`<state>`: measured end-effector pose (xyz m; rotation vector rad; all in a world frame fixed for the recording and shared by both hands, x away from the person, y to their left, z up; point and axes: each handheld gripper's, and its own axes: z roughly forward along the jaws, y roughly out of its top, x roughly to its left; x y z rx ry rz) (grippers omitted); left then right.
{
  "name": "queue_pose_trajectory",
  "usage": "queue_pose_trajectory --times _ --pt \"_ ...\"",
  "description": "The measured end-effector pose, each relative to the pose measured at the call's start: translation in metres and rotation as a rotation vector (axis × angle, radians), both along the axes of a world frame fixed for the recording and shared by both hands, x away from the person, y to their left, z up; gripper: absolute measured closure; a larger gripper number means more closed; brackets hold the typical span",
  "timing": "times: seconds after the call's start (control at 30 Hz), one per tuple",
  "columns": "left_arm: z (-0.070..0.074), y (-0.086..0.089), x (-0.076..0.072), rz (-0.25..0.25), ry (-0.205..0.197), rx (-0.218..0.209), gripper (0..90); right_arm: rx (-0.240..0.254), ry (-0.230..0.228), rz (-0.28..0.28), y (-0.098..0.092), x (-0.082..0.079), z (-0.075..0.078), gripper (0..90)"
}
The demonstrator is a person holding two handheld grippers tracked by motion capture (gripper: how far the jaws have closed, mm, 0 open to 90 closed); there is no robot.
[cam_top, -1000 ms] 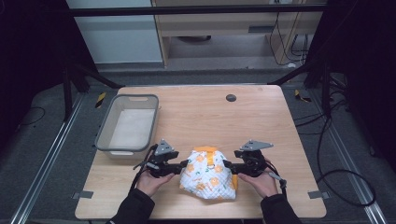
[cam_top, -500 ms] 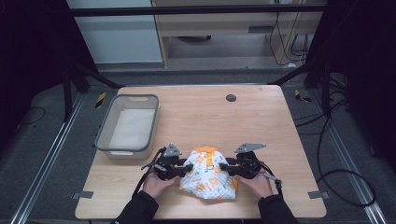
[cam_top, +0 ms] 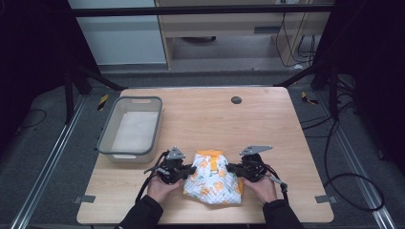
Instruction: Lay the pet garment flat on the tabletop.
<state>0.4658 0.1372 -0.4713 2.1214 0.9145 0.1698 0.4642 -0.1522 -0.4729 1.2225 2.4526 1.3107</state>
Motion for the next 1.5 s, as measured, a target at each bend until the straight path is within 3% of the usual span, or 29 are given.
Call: queue_pose_trajectory --times 0.1,0.13,0.2,0.27,0.3,0.4,0.53,0.57,0.6,0.63,0.67,0.7,0.77,0.93,1.1,1.17,1.2,1.3,1.47,1.5 --pt "0.013 0.003 -0.006 0.001 -0.036 -0.029 82.3 0.022 -0.021 0.008 -0.003 -0.005 0.008 88.3" --pt "0.013 0.003 -0.006 0.001 -0.036 -0.029 82.3 0.022 -0.021 0.008 -0.003 -0.005 0.008 88.3" --pt "0.023 0.003 -0.011 -0.008 -0.073 -0.030 82.3 0.032 -0.048 0.011 -0.005 -0.009 0.015 88.4" --pt "0.042 0.003 -0.020 -0.025 -0.139 -0.042 82.3 0.058 -0.103 0.015 -0.006 -0.016 0.029 88.3" --pt "0.042 0.003 -0.020 -0.025 -0.139 -0.042 82.3 0.058 -0.103 0.015 -0.006 -0.016 0.029 88.3" --pt "0.062 0.004 -0.024 -0.023 -0.202 -0.067 82.2 0.088 -0.169 0.003 -0.005 -0.019 0.044 88.2" --pt "0.075 -0.004 -0.011 0.012 -0.270 -0.023 82.0 0.098 -0.272 -0.075 0.001 -0.008 0.047 87.4" --pt "0.074 -0.006 -0.005 0.032 -0.273 -0.017 80.8 0.083 -0.301 -0.131 0.006 0.001 0.042 86.8" --pt "0.072 -0.008 0.001 0.053 -0.274 -0.011 80.8 0.083 -0.301 -0.131 0.006 0.001 0.042 86.8" --pt "0.065 -0.010 0.011 0.101 -0.284 0.006 74.4 0.042 -0.304 -0.168 0.011 0.012 0.034 80.8" --pt "0.065 -0.010 0.011 0.101 -0.284 0.006 67.5 0.042 -0.304 -0.168 0.011 0.012 0.034 80.8" --pt "0.060 -0.010 0.018 0.135 -0.273 0.011 59.7 -0.003 -0.301 -0.198 0.014 0.020 0.025 75.3" --pt "0.055 -0.006 0.023 0.167 -0.238 0.000 54.7 -0.014 -0.296 -0.203 0.013 0.022 0.022 73.7" --pt "0.055 0.011 0.015 0.178 -0.246 -0.019 43.0 -0.019 -0.269 -0.196 -0.006 0.011 0.021 70.0" --pt "0.058 0.030 -0.001 0.167 -0.255 -0.023 39.1 -0.014 -0.264 -0.174 -0.022 -0.004 0.029 64.7" --pt "0.055 0.039 -0.014 0.153 -0.240 -0.016 38.3 -0.027 -0.253 -0.149 -0.034 -0.019 0.030 60.8" --pt "0.055 0.039 -0.014 0.153 -0.240 -0.016 38.0 -0.027 -0.253 -0.149 -0.034 -0.019 0.030 60.8" --pt "0.047 0.046 -0.027 0.138 -0.220 0.002 37.5 -0.039 -0.220 -0.105 -0.042 -0.034 0.024 58.5" --pt "0.027 0.052 -0.043 0.111 -0.192 0.034 37.4 -0.043 -0.200 -0.085 -0.046 -0.042 0.016 56.8" --pt "0.018 0.054 -0.047 0.106 -0.181 0.033 37.8 -0.050 -0.193 -0.074 -0.045 -0.044 0.013 56.3"
